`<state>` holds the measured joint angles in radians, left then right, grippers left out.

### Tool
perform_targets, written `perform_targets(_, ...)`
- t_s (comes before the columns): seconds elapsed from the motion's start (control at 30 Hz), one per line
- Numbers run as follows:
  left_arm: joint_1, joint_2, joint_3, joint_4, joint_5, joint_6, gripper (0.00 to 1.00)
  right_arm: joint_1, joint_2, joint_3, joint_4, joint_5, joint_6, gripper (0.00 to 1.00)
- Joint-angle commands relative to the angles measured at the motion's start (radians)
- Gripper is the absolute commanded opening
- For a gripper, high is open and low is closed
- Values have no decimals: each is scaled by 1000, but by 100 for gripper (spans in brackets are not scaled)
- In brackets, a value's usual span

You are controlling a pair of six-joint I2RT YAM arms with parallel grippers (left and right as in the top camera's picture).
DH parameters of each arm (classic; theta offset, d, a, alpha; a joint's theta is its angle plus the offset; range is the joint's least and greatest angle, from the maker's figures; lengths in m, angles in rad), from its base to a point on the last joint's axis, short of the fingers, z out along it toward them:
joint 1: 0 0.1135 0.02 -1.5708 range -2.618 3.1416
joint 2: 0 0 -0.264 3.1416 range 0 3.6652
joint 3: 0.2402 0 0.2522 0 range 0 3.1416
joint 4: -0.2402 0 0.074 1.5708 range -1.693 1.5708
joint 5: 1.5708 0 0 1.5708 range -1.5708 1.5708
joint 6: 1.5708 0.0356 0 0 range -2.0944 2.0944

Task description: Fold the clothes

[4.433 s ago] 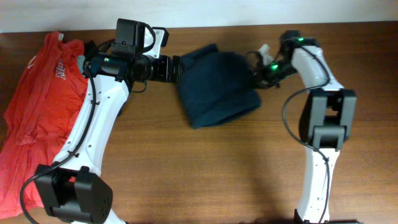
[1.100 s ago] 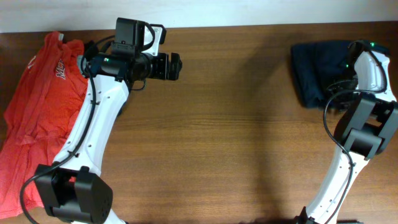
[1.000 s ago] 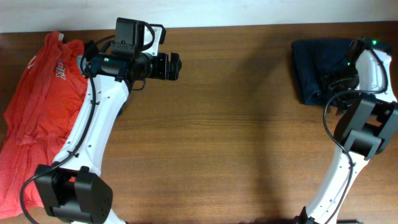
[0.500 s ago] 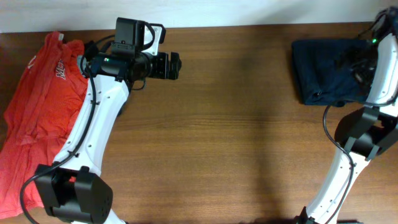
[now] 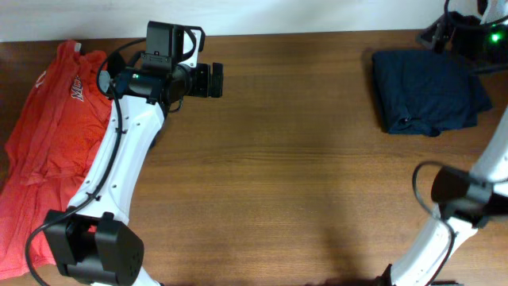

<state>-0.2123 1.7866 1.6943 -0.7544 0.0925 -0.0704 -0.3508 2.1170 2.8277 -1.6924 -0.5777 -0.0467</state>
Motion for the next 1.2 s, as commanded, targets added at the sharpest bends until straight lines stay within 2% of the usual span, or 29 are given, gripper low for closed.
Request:
perform_targets(0.0,1,-31,14,2,-14,19,99,63,-119,23,-6,-38,-92,99)
perform_targets(0.17,1,-31,14,2,-14,19,99,193,-213,23,-6,-39,-92,99)
perform_targets(0.37,1,-31,14,2,-14,19,99,327,-241,23,-6,-39,-92,99)
perform_targets(0.8,1,-31,14,2,-14,19,99,357,-233,23,-6,-35,-92,99)
perform_targets(1.0,1,-31,14,2,-14,19,99,411,-277,13,39,164,-92,99)
perform_targets(1.17,1,-31,14,2,-14,19,99,503,-420,-144,241,342,-91,99)
